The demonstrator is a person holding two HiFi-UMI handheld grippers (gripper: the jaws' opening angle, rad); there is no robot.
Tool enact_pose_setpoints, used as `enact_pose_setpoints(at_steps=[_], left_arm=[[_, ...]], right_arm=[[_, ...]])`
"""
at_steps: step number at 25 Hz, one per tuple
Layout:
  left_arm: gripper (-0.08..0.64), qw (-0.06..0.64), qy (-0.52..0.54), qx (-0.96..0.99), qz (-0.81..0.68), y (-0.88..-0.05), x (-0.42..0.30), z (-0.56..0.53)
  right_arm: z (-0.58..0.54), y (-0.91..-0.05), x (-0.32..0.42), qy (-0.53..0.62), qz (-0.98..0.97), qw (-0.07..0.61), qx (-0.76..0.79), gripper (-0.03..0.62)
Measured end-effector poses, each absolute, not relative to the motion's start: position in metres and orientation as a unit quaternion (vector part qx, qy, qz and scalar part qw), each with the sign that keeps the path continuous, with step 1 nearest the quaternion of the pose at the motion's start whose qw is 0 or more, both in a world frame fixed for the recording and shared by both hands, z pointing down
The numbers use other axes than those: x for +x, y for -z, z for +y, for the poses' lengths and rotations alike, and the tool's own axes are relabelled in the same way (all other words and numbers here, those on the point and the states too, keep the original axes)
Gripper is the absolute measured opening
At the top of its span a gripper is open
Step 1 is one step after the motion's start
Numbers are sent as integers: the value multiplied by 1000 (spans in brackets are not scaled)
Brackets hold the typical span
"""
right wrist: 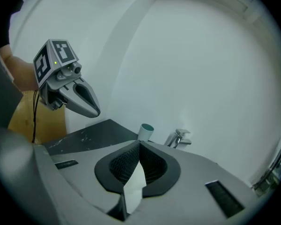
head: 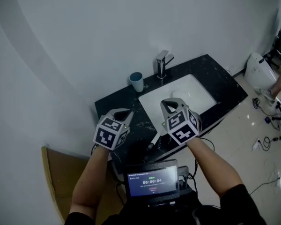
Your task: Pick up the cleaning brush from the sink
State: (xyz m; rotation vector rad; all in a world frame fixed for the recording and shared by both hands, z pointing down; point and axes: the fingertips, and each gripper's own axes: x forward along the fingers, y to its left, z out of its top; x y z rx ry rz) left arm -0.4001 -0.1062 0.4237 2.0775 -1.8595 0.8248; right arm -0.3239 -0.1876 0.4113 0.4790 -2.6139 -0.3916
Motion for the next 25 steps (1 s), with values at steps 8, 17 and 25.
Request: enact_pose_setpoints(at_steps=[8, 17, 25], left_arm=[[9, 166, -247, 694, -655, -428, -448, -160], [12, 269, -302, 676, -616, -516, -496, -189], [72, 325, -306, 675, -588, -560, -505, -207]], right_arm=[[-245, -447, -341, -75, -947, 212, 228, 63], [-286, -554, -354, -369, -820, 228, 375, 232], [-291, -634, -344, -407, -713, 307, 481, 232]])
